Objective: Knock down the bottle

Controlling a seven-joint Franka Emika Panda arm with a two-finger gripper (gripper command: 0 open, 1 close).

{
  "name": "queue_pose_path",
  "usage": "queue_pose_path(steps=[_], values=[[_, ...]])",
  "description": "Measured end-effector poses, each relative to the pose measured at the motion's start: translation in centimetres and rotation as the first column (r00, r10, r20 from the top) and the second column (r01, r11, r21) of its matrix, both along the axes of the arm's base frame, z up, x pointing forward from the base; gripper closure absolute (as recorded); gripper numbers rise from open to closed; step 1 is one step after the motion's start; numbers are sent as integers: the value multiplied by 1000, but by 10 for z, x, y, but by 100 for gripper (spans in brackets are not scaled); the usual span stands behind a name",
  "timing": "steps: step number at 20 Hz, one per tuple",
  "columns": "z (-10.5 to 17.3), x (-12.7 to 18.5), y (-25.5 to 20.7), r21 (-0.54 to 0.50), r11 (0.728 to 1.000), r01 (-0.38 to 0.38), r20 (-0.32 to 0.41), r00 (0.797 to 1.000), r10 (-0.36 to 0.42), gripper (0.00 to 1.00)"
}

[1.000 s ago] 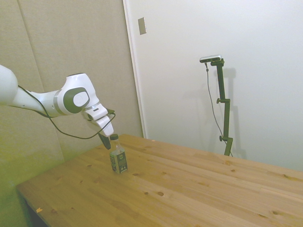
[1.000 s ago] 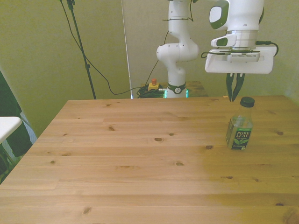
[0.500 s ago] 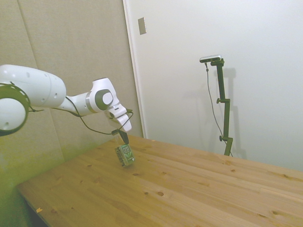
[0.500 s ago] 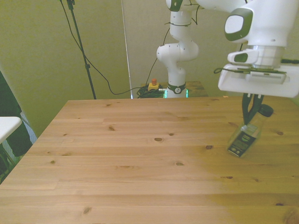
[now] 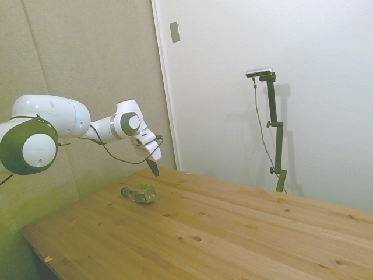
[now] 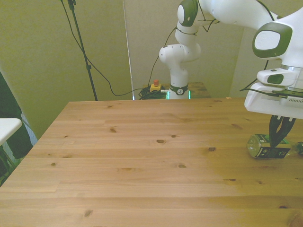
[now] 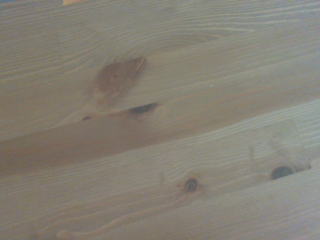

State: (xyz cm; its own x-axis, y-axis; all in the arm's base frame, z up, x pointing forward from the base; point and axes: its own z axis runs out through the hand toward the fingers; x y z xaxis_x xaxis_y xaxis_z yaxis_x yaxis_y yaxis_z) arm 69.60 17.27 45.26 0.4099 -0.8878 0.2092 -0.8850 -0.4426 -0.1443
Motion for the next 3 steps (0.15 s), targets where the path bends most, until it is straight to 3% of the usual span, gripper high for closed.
queue_pose_path(steps=[3], values=[[2,1,-5,0,1000,8,2,1000,-8,100]])
